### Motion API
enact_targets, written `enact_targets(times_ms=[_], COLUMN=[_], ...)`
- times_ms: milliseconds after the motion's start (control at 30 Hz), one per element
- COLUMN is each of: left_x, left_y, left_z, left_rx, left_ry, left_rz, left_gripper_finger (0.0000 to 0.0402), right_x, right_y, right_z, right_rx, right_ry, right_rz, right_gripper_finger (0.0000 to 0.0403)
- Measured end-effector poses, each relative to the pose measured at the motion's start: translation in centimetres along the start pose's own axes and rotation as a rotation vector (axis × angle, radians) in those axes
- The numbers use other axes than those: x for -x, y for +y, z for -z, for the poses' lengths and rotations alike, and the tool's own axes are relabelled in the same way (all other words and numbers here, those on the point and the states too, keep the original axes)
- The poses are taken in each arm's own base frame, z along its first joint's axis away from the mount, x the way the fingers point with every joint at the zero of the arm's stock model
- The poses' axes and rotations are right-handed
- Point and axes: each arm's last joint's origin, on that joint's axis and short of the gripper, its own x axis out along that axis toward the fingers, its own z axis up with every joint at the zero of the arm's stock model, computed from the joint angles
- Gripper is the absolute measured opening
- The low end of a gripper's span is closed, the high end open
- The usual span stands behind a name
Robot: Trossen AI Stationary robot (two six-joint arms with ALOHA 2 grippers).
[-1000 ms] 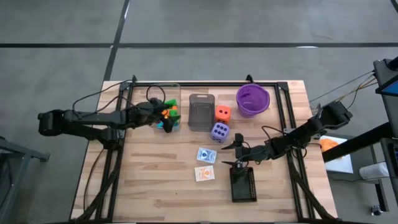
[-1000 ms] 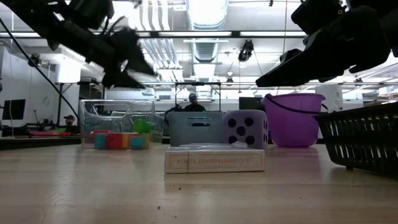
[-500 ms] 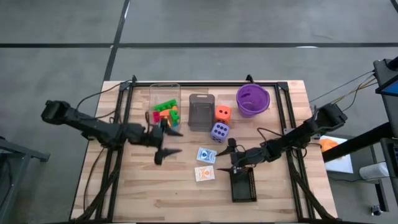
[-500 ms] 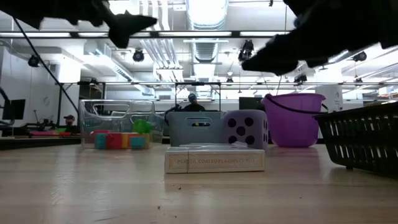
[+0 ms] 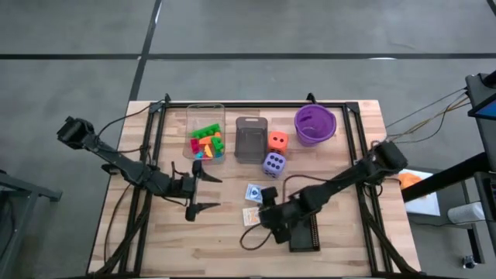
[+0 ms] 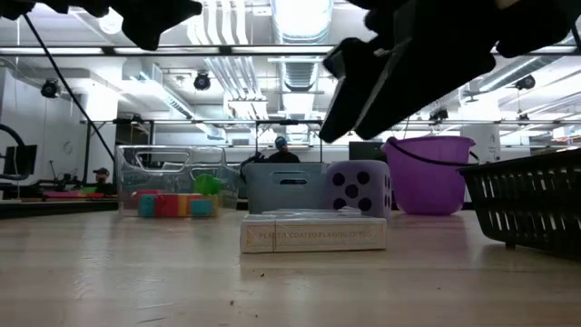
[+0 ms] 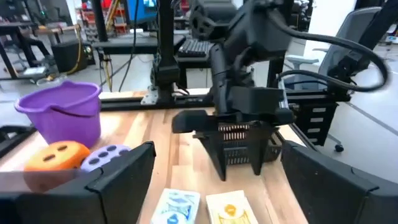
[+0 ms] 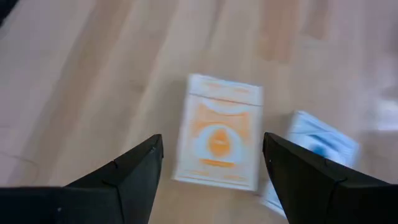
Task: Pick & Place Toys
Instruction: Put the orange playing card box into the gray bin
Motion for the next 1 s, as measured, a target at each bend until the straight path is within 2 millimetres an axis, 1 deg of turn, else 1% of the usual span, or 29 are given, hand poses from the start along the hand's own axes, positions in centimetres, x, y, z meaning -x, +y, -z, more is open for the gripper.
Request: enact_targets(times_ms=[100, 233, 367, 533, 700, 767, 1000], left_x=[0.0, 0.0, 0.0, 0.0, 0.0, 0.0, 0.0], left_y=[0.0, 0.0, 0.0, 0.0, 0.0, 0.0, 0.0], left_z=[0.1, 0.1, 0.1, 0.1, 0.4, 0.4, 0.4], left_rx=[0.002, 0.003, 0.003, 0.002, -0.004, -0.005, -0.002], left_ry=[0.005, 0.01, 0.011, 0.013, 0.036, 0.037, 0.037], left_rz=[0.001, -0.001, -0.001, -0.001, -0.002, -0.002, -0.003], left_gripper_finger=[0.0363, 0.0366, 0.0367, 0.0367, 0.0367, 0.0367, 0.0367], right_x=[-1.1, -3.0, -4.6, -5.6, -6.2, -6.1, -4.7], right_y=[0.4, 0.5, 0.0, -1.0, -2.0, -2.1, -1.6], right_z=[-1.0, -1.9, -2.9, -4.2, -4.1, -4.0, -4.9], right_rx=[0.012, 0.016, 0.016, 0.003, -0.033, -0.038, -0.047], right_ry=[0.074, 0.185, 0.277, 0.316, 0.355, 0.362, 0.318], right_rz=[-0.045, -0.061, -0.046, -0.042, -0.099, -0.117, -0.131], right_gripper_finger=[0.0275, 0.0275, 0.0275, 0.0275, 0.0275, 0.0275, 0.0275])
